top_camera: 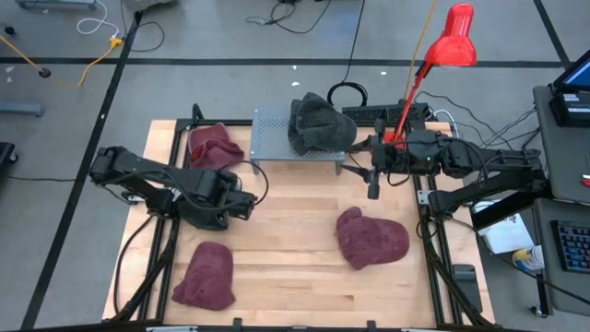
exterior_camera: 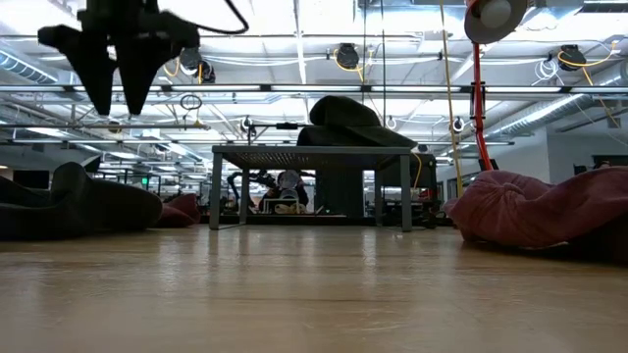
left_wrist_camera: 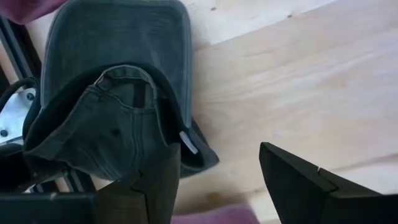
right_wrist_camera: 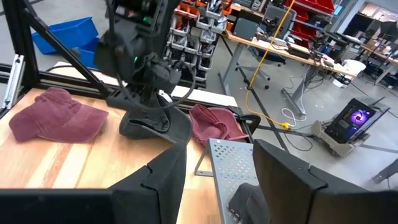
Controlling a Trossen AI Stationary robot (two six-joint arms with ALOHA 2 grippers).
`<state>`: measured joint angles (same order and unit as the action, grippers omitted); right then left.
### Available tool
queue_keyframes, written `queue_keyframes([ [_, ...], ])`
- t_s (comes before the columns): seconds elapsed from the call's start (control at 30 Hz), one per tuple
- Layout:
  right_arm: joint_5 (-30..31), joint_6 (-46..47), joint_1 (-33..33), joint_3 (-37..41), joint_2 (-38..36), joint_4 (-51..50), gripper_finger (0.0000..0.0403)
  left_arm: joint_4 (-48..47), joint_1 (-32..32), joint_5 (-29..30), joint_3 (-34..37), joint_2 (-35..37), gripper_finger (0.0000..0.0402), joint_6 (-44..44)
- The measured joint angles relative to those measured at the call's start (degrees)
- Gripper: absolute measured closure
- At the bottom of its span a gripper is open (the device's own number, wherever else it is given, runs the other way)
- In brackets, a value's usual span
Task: Pick & Place hat
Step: Stack the right black cap on the black cap on the shelf
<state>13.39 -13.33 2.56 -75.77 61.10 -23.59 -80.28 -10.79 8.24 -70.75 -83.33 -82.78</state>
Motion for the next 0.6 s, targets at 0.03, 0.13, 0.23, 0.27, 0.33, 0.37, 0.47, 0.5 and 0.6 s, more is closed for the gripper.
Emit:
queue_keyframes([
  [0.03, 0.00, -0.01, -0.17, 0.00, 0.00, 0.01, 0.0222, 0.76, 0.00, 0.41, 1.03, 0.00, 0.0176, -0.03],
  [0.13, 0.00, 0.01, -0.65, 0.02, 0.00, 0.00, 0.0222, 3.26, 0.47, 1.48, 3.94, 0.00, 0.0176, -0.04],
  [0.23, 0.00, 0.03, -1.16, 0.00, 0.00, 0.00, 0.0222, 5.86, 1.52, 2.04, 6.64, 0.00, 0.0176, -0.02],
  [0.27, 0.00, 0.02, -1.35, 0.00, 0.00, 0.00, 0.0222, 6.78, 1.85, 2.22, 7.53, 0.00, 0.0176, -0.01],
  [0.33, -0.01, 0.01, -1.71, 0.00, 0.00, -0.01, 0.0222, 9.13, 2.61, 2.35, 9.51, 0.00, 0.0176, 0.51],
  [0.37, 0.00, 0.01, -1.89, 0.00, 0.00, -0.02, 0.0222, 10.51, 3.08, 2.38, 10.59, 0.00, 0.0176, 0.98],
  [0.47, -0.02, 0.01, -2.42, 0.01, 0.00, -0.02, 0.0222, 14.13, 4.43, 2.40, 13.63, 0.00, 0.0176, 1.70],
  [0.5, -0.02, 0.01, -2.60, 0.00, 0.00, 0.00, 0.0222, 14.78, 4.88, 2.42, 14.61, 0.00, 0.0176, 1.73],
  [0.6, -0.02, 0.01, -3.01, 0.01, 0.00, 0.00, 0.0222, 16.77, 6.07, 2.50, 17.63, 0.00, 0.0176, 2.13],
])
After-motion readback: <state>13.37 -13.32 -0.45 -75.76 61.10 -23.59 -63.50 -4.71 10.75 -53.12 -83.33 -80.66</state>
